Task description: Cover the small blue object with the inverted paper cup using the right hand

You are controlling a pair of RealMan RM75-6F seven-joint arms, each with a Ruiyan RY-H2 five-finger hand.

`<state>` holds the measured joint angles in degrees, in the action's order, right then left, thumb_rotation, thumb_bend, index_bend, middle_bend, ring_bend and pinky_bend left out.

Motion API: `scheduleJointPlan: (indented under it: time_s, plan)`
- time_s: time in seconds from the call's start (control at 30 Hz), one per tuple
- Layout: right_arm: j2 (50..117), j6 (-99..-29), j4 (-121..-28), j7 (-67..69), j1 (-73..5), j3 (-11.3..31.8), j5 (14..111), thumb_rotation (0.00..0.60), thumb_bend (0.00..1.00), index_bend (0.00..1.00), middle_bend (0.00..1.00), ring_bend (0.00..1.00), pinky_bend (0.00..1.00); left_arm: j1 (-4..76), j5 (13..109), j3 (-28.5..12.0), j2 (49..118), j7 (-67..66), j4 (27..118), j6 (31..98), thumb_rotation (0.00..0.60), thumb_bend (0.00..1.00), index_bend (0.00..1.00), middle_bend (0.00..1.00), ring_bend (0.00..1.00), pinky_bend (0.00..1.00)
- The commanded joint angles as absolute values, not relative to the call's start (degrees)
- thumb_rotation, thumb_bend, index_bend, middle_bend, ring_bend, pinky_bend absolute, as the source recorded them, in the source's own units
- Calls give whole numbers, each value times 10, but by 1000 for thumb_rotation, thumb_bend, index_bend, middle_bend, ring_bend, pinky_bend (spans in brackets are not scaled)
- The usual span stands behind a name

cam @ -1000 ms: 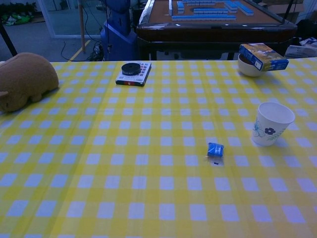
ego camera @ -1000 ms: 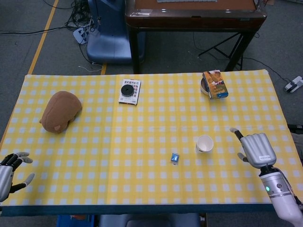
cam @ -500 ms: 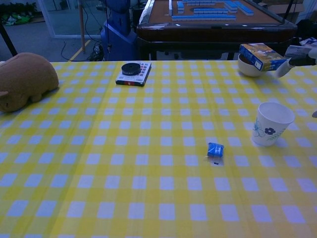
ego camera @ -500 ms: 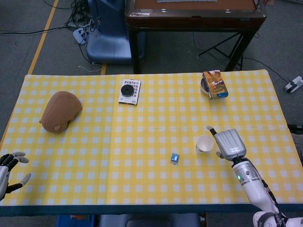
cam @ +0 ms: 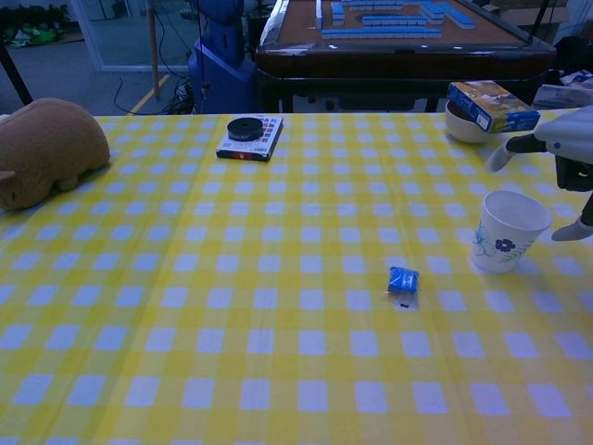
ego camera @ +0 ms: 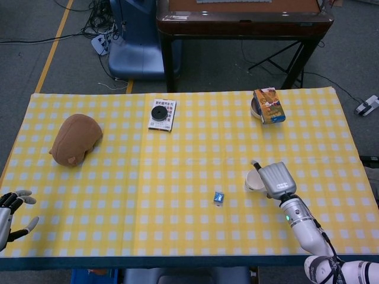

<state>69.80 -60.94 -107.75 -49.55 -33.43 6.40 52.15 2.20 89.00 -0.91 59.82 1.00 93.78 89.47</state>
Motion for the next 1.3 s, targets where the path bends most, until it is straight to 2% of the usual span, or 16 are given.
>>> scheduleJointPlan:
  time_s: [0.03,0.2,0.57,0.83,1.1,1.3]
  plan:
    - [708,-608,-1070,-495,-343,60,514,600,0,174,1000,966,1000,21,890,-9,598,12,938,895,600,263,512,322,287,591]
    - [722,-608,-1062,-499,-357,55,503,600,0,190,1000,966,1000,21,889,-10,596,16,937,895,600,264,512,322,287,591]
    - [747,-605,-1041,-493,-384,53,472,600,0,341,1000,966,1000,19,888,-11,594,25,936,897,600,264,512,322,287,591]
    - [743,-604,-1037,-439,-383,55,478,600,0,453,1000,966,1000,19,889,-11,592,30,935,894,600,263,512,322,287,591]
    - [709,-590,-1038,-256,-343,73,549,600,0,469,1000,966,1000,20,891,-9,592,29,936,891,600,264,512,322,287,591]
    - [697,-575,-1011,-27,-294,87,627,600,0,469,1000,966,1000,21,894,-8,592,23,938,889,600,263,512,322,287,591]
